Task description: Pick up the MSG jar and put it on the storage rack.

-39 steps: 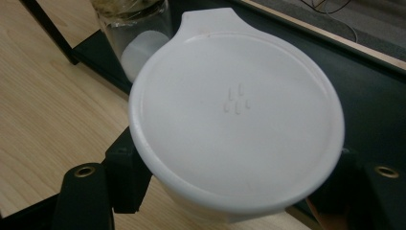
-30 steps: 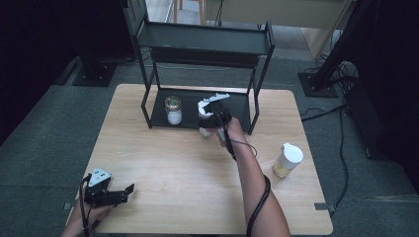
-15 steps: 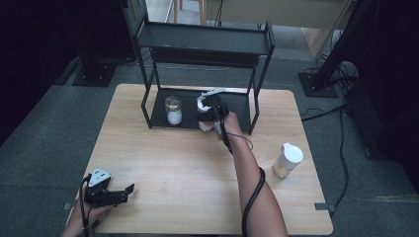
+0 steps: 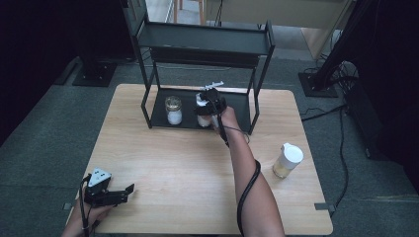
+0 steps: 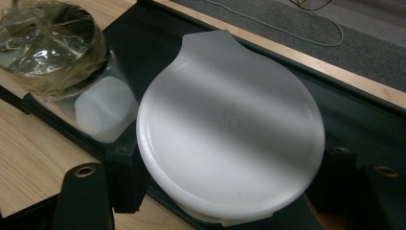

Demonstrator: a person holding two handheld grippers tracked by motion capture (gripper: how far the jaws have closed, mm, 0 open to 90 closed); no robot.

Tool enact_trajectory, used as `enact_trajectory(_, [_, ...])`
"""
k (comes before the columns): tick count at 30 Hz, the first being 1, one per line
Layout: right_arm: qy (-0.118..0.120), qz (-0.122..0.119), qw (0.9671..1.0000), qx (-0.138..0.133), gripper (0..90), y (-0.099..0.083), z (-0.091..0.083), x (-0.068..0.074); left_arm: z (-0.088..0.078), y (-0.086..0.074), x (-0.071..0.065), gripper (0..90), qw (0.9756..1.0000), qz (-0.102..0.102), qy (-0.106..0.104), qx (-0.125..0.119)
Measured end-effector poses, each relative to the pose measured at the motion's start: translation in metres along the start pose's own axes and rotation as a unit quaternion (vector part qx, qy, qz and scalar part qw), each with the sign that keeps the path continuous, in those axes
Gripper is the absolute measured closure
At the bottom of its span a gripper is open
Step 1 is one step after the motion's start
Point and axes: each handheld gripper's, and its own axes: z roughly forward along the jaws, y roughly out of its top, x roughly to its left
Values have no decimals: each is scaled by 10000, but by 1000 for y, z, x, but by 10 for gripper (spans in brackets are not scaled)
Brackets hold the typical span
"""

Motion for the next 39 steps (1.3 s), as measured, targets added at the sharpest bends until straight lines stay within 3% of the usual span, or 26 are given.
enact_trajectory(3, [74,-38,10000,-29,281,-4,-3,0,0,0,0,17,10000,25,6,6])
enact_trajectory(5, [169,26,9998,-120,166,-5,-6,-1,0,0,0,16,10000,35,12,9])
enact_trajectory(7, [149,-31,9998,-132,112,-8,-9,-1,0,0,0,16,10000,37,16,11])
enact_trajectory(12, [233,-198,9995,-82,52,-22,-10,1,0,0,-1,17,10000,36,24,16])
enact_trajectory(15, [246,-102,9995,-163,10,-33,-12,0,0,0,-1,17,10000,32,25,14])
enact_trajectory(20, [318,96,9991,-281,0,-54,-15,-3,0,0,-1,17,10000,40,33,21])
enact_trajectory(26, [428,-7,9988,-254,0,-80,-16,-1,0,0,-1,17,10000,43,44,22])
enact_trajectory(39, [391,-53,9984,-401,0,-118,-15,4,1,0,-2,16,10000,66,69,29])
